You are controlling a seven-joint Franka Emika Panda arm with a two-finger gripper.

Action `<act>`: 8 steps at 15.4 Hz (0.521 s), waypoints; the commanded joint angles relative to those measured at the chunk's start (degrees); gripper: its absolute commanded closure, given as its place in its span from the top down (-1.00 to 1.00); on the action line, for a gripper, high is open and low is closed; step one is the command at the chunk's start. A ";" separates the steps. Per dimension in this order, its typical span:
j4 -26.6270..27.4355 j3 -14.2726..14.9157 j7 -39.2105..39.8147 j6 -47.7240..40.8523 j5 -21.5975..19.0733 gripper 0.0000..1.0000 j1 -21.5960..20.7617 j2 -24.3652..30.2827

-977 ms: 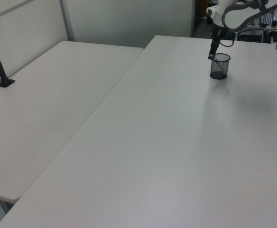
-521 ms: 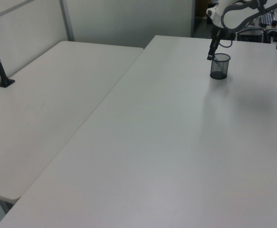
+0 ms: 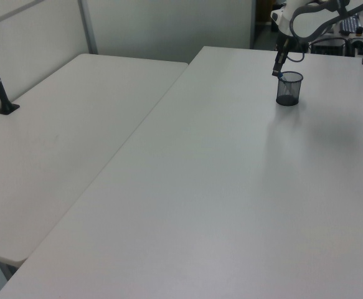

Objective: Remove the marker
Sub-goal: 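Lift the blue-capped marker straight up out of the cup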

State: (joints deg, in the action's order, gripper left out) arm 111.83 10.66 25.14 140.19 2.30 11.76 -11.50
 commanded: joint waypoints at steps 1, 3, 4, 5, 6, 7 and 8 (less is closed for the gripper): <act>0.67 0.32 -0.62 0.88 -0.98 -0.91 -0.25 2.96; -0.72 0.32 -0.80 -1.13 -0.98 -0.91 -0.25 6.38; -2.56 0.32 -1.23 -4.54 -0.98 -0.91 -0.25 7.70; -5.45 0.32 -1.24 -8.57 -0.98 -0.91 -0.25 8.50; -8.09 0.32 -1.24 -12.53 -1.07 -0.91 -0.34 9.12; -10.21 0.32 -1.24 -15.79 -1.68 -0.91 -0.60 9.56; -11.97 0.24 -1.32 -18.52 -3.16 -0.91 -0.95 10.00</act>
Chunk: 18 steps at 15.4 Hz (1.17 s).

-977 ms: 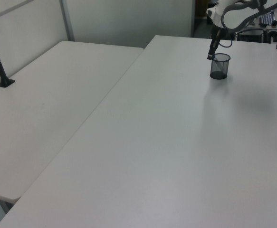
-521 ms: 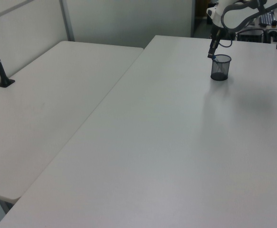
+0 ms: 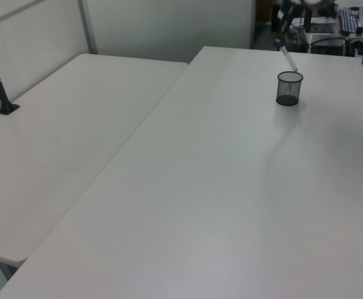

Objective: Remove the marker
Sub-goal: 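Carry the marker away from the cup and lower it to the table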

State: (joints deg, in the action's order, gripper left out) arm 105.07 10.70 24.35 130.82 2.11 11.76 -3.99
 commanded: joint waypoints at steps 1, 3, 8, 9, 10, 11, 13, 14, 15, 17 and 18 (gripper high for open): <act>-6.70 -0.15 -0.62 -11.88 -4.64 -0.91 -1.21 3.10; -8.47 -0.50 -2.37 -17.41 -5.71 -0.91 -3.48 3.54; -7.60 -0.68 -10.89 -20.34 -5.71 -0.89 -10.61 2.06; -7.51 -0.68 -12.30 -20.43 -5.71 -0.88 -12.01 1.01; -7.25 -0.68 -13.44 -20.43 -5.71 -0.88 -13.33 0.30; -6.81 -0.68 -14.24 -20.34 -5.71 -0.88 -14.56 -0.75; -6.37 -0.68 -16.61 -20.34 -5.71 -0.88 -17.02 -3.29; -6.28 -0.76 -16.97 -20.34 -5.71 -0.88 -18.08 -4.87; -6.28 -0.77 -17.41 -20.17 -5.71 -0.88 -19.31 -6.37; -5.93 -0.77 -17.67 -19.55 -5.63 -0.88 -20.46 -9.18; -5.93 -0.77 -17.85 -19.29 -5.71 -0.87 -20.98 -10.33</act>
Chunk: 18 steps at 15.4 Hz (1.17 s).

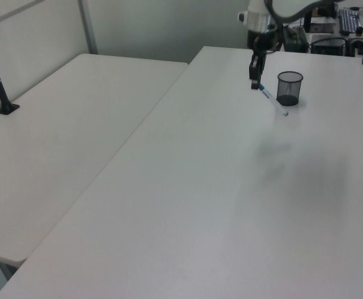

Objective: Remove the marker
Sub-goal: 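Carry the marker away from the cup and lower it to the table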

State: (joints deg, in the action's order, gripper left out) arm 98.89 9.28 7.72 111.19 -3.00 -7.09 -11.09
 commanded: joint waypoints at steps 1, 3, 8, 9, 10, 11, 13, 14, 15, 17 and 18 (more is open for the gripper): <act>0.16 0.65 -2.00 1.04 -0.51 -0.86 -2.66 -4.54; 0.16 0.65 -5.25 4.02 -0.51 -0.86 -3.80 -6.66; 0.16 -1.11 -9.56 8.87 0.10 -0.80 -4.33 -10.61; 0.16 -1.11 -10.26 9.74 0.10 -0.79 -4.34 -11.23; 0.16 -1.19 -10.62 10.80 0.10 -0.79 -4.34 -11.67; 0.25 -1.19 -11.23 11.85 0.10 -0.75 -4.34 -11.76; 0.16 -1.19 -12.64 12.30 0.10 -0.22 -4.34 -12.46; 0.16 -1.19 -13.43 12.30 0.10 0.27 -4.25 -12.55; 0.16 -1.19 -14.04 12.21 0.10 0.61 -4.33 -12.47; -0.01 -1.19 -14.40 12.04 0.28 0.75 -4.33 -12.20; -0.10 -1.19 -14.40 12.04 0.80 0.75 -4.42 -12.03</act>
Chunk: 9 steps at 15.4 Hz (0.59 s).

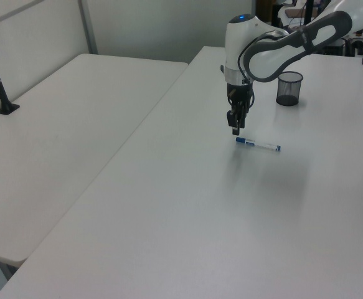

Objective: Remove the marker
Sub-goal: 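Open the gripper to release the marker on the table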

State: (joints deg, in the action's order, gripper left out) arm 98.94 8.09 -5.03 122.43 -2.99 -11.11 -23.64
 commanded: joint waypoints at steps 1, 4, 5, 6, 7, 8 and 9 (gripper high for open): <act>-0.24 -0.01 -1.83 0.61 1.32 0.75 -0.32 0.69; -0.41 -0.01 -3.75 -0.09 1.32 1.00 -0.14 3.58; -0.50 -0.01 -4.20 -1.74 1.32 1.00 0.03 5.16; -0.59 -0.01 -4.12 -3.85 1.41 1.00 0.21 7.27; -0.59 -0.01 -3.94 -6.05 1.41 1.00 0.47 9.55; -0.68 -0.01 -4.20 -8.24 1.41 1.00 0.56 11.57; -1.37 0.08 -4.29 -11.05 1.41 1.00 0.65 13.60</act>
State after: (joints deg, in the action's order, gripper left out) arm 96.80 8.12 -7.58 118.64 -2.74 -10.69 -17.92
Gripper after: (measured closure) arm 0.000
